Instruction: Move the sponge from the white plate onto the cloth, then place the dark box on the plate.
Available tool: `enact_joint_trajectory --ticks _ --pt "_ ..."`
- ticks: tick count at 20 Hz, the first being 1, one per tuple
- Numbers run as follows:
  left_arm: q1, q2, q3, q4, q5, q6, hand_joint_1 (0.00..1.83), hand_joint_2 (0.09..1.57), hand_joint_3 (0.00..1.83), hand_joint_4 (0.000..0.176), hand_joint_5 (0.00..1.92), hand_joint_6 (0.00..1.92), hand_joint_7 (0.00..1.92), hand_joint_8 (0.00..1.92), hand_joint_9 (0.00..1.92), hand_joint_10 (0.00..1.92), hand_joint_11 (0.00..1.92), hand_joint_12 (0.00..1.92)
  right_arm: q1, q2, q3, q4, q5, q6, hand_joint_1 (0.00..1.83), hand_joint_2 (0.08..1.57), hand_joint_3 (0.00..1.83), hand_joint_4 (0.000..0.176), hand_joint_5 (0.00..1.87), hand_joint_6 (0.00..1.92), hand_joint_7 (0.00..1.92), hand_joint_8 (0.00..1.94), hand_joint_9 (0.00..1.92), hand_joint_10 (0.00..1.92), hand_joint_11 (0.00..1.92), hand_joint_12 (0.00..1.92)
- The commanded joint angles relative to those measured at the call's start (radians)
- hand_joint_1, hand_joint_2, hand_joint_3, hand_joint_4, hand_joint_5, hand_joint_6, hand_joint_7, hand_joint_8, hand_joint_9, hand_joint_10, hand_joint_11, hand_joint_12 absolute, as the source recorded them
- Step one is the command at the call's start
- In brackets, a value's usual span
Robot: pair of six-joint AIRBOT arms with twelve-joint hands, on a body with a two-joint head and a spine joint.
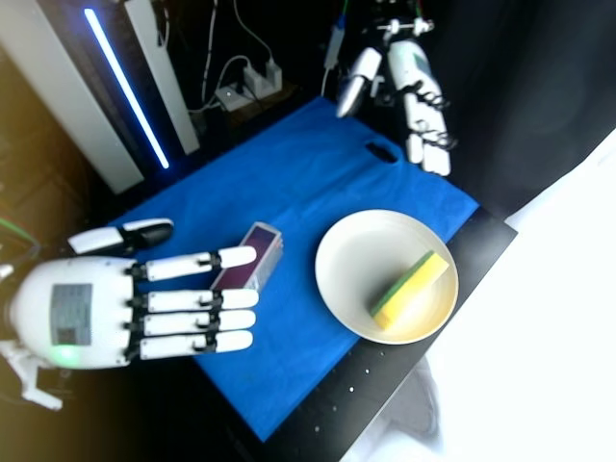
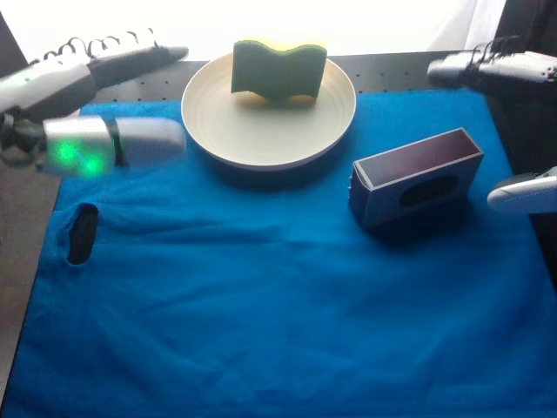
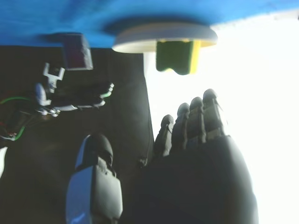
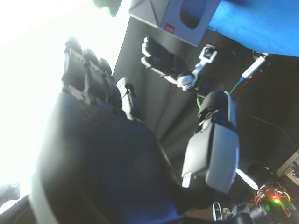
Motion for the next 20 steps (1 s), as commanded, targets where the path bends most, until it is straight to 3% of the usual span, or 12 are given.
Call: enact_joint_trajectory --ticks 1,2,3,5,7,9,11,12,13,14,16,20 --pt "-0.029 -0.005 0.011 -0.023 -0.091 -0.008 0.91 1.00 0.01 0.000 0.37 0.00 0.24 0.00 0.14 0.01 0.00 0.36 0.013 -0.001 0.007 0.051 0.098 0.010 0.70 1.01 0.00 0.142 0.19 0.00 0.17 0.00 0.14 0.00 0.07 0.20" --pt "-0.053 -0.005 0.020 -0.005 -0.075 -0.008 0.90 1.01 0.01 0.000 0.37 0.00 0.24 0.00 0.15 0.01 0.00 0.38 0.013 -0.002 0.008 0.046 0.096 0.013 0.69 1.00 0.00 0.142 0.19 0.00 0.18 0.00 0.15 0.00 0.08 0.19" --pt "-0.099 -0.014 0.038 0.027 -0.043 -0.008 0.88 1.01 0.01 0.007 0.36 0.00 0.23 0.00 0.16 0.01 0.00 0.39 0.013 -0.004 0.012 0.044 0.094 0.016 0.66 1.00 0.00 0.128 0.19 0.00 0.19 0.00 0.16 0.00 0.10 0.15" --pt "-0.224 -0.066 0.100 0.123 0.069 -0.008 0.85 1.01 0.00 0.061 0.37 0.01 0.23 0.00 0.16 0.01 0.00 0.41 0.013 -0.008 0.018 0.044 0.093 0.018 0.65 1.00 0.00 0.121 0.20 0.00 0.19 0.00 0.17 0.00 0.11 0.13" --pt "-0.373 -0.146 0.177 0.262 0.224 -0.008 0.82 0.97 0.00 0.084 0.41 0.00 0.29 0.01 0.19 0.01 0.00 0.54 0.013 -0.010 0.020 0.039 0.093 0.019 0.67 1.00 0.00 0.124 0.19 0.00 0.19 0.00 0.16 0.00 0.11 0.12" --pt "-0.419 -0.211 0.245 0.291 0.297 -0.008 0.89 0.94 0.00 0.088 0.41 0.00 0.31 0.01 0.22 0.01 0.00 0.62 0.015 -0.015 0.025 0.030 0.093 0.021 0.68 0.99 0.00 0.132 0.21 0.00 0.22 0.01 0.18 0.01 0.13 0.12" --pt "-0.442 -0.272 0.318 0.297 0.362 -0.007 0.91 0.93 0.00 0.043 0.43 0.00 0.33 0.01 0.25 0.01 0.00 0.57 0.020 -0.021 0.032 0.024 0.093 0.024 0.68 0.99 0.00 0.111 0.21 0.00 0.21 0.00 0.17 0.00 0.12 0.11" --pt "-0.455 -0.309 0.364 0.304 0.404 -0.007 0.86 0.94 0.00 0.050 0.42 0.00 0.34 0.01 0.26 0.01 0.00 0.52 0.022 -0.022 0.033 0.024 0.093 0.024 0.67 1.00 0.00 0.112 0.20 0.00 0.20 0.00 0.16 0.00 0.13 0.11" --pt "-0.464 -0.334 0.393 0.314 0.438 -0.007 0.83 0.94 0.00 0.072 0.41 0.00 0.33 0.00 0.25 0.01 0.00 0.50 0.022 -0.022 0.034 0.023 0.093 0.024 0.69 1.00 0.00 0.121 0.20 0.00 0.19 0.00 0.16 0.00 0.13 0.11" --pt "-0.475 -0.366 0.431 0.332 0.482 -0.007 0.84 0.93 0.00 0.082 0.41 0.00 0.35 0.00 0.28 0.01 0.00 0.56 0.024 -0.023 0.037 0.018 0.093 0.026 0.72 1.00 0.00 0.117 0.20 0.00 0.19 0.00 0.16 0.00 0.12 0.11" --pt "-0.489 -0.416 0.491 0.368 0.551 -0.007 0.87 0.92 0.00 0.063 0.43 0.00 0.38 0.01 0.33 0.01 0.02 0.64 0.032 -0.028 0.042 0.009 0.093 0.030 0.74 1.00 0.00 0.102 0.21 0.00 0.20 0.00 0.17 0.00 0.12 0.11" --pt "-0.504 -0.510 0.597 0.383 0.612 -0.006 0.87 0.91 0.00 0.061 0.43 0.00 0.38 0.00 0.34 0.00 0.01 0.68 0.042 -0.038 0.052 -0.004 0.093 0.042 0.74 1.00 0.00 0.100 0.21 0.00 0.20 0.00 0.17 0.00 0.12 0.11"
